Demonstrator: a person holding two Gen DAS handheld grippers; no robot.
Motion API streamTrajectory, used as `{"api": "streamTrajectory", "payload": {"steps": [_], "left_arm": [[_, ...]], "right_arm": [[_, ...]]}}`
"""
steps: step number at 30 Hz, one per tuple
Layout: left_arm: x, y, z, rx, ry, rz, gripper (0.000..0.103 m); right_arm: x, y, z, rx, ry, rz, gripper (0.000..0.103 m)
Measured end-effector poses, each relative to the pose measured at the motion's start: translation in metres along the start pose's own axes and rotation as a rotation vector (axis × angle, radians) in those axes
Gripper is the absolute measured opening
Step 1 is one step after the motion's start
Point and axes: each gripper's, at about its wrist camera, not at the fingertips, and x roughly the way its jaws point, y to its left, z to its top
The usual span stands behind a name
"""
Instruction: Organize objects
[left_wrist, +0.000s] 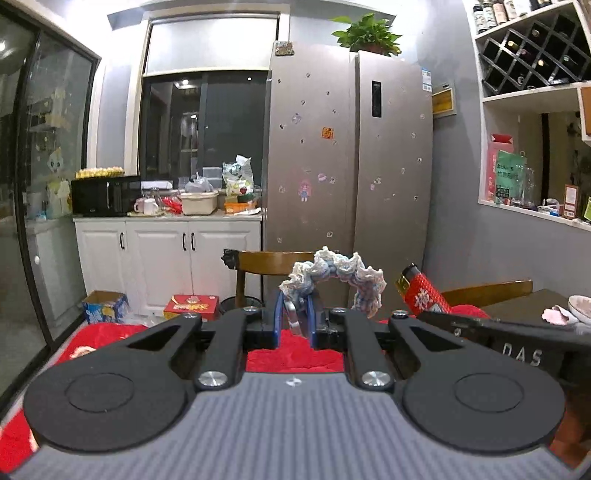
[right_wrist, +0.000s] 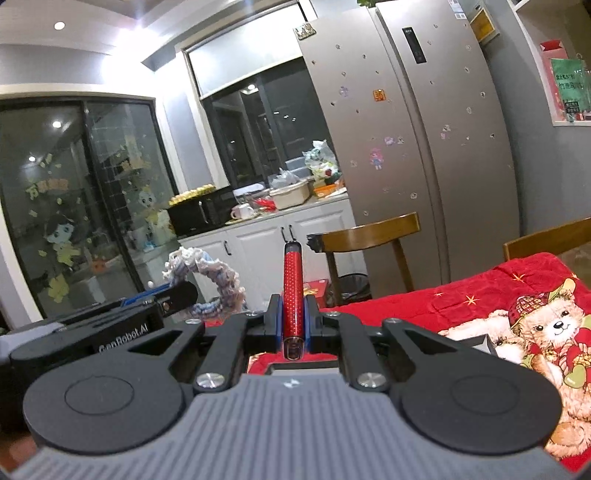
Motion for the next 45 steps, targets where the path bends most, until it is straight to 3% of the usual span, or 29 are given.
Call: {"api": "streamTrajectory", "payload": {"steps": [8, 14, 22, 32, 45], "left_arm": [[0.059, 0.018, -0.030, -0.056, 0.084, -0.003, 0.016], [0.096, 0.020, -0.057, -0.020, 0.161, 0.007, 0.016], [0.126, 0.017, -0.096, 0.011, 0.312, -0.034, 0.016], [0.128, 0.022, -0.117, -0.025, 0.386, -0.090, 0.016], [0.138, 0.021, -0.137, -0.025, 0.454, -0.063, 0.016]], "right_arm": [[0.038, -0.019, -0.022, 0.006, 0.064, -0.031, 0.013], [0.060, -0.032, -0.041, -0.001, 0.166, -0.038, 0.013], [0.083, -0.047, -0.065, 0.066, 0.332, -0.045, 0.013], [0.095, -0.060, -0.084, 0.163, 0.429, -0.071, 0.013], [0.105, -0.061, -0.093, 0.192, 0.479, -0.070, 0.013]]}}
